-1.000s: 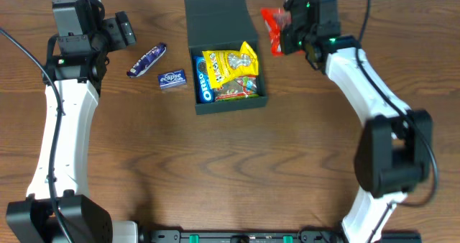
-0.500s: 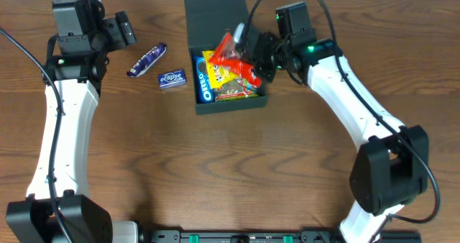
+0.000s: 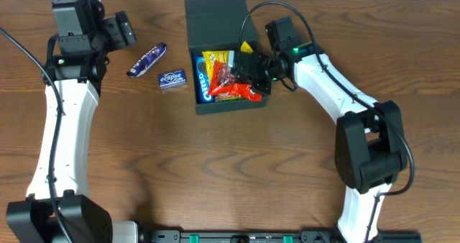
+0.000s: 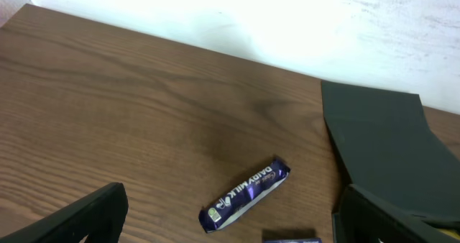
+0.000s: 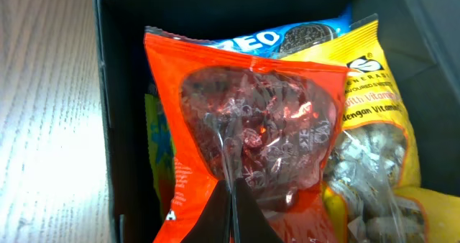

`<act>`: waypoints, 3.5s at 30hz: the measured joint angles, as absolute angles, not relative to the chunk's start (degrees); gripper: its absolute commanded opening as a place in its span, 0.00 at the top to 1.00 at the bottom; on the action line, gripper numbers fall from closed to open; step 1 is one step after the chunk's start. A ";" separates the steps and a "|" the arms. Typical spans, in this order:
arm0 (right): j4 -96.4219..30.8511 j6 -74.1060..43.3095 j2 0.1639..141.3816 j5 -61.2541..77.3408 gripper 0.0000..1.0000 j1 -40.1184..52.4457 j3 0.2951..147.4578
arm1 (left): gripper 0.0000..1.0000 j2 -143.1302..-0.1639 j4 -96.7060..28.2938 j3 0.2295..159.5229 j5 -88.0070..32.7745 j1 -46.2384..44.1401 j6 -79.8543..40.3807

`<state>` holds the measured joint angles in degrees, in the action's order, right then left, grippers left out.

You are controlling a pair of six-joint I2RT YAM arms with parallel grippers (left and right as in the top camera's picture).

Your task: Pack container

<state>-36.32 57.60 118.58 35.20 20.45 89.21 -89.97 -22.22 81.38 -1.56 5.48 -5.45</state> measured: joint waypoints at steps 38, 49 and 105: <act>-27.92 40.36 108.14 27.38 0.88 21.43 89.52 | 0.05 -89.97 -22.46 81.38 -1.56 5.48 -5.45; -30.37 15.25 106.50 17.80 0.99 17.26 89.54 | 0.05 -90.00 -25.36 81.38 -2.22 5.48 -5.45; -47.11 -8.75 119.24 25.32 0.43 9.98 89.41 | 0.07 -114.56 -18.02 81.38 -5.76 5.48 18.39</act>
<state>-47.11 -8.75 119.24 25.32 9.98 89.41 -114.56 -18.02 81.38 -5.76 5.48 18.39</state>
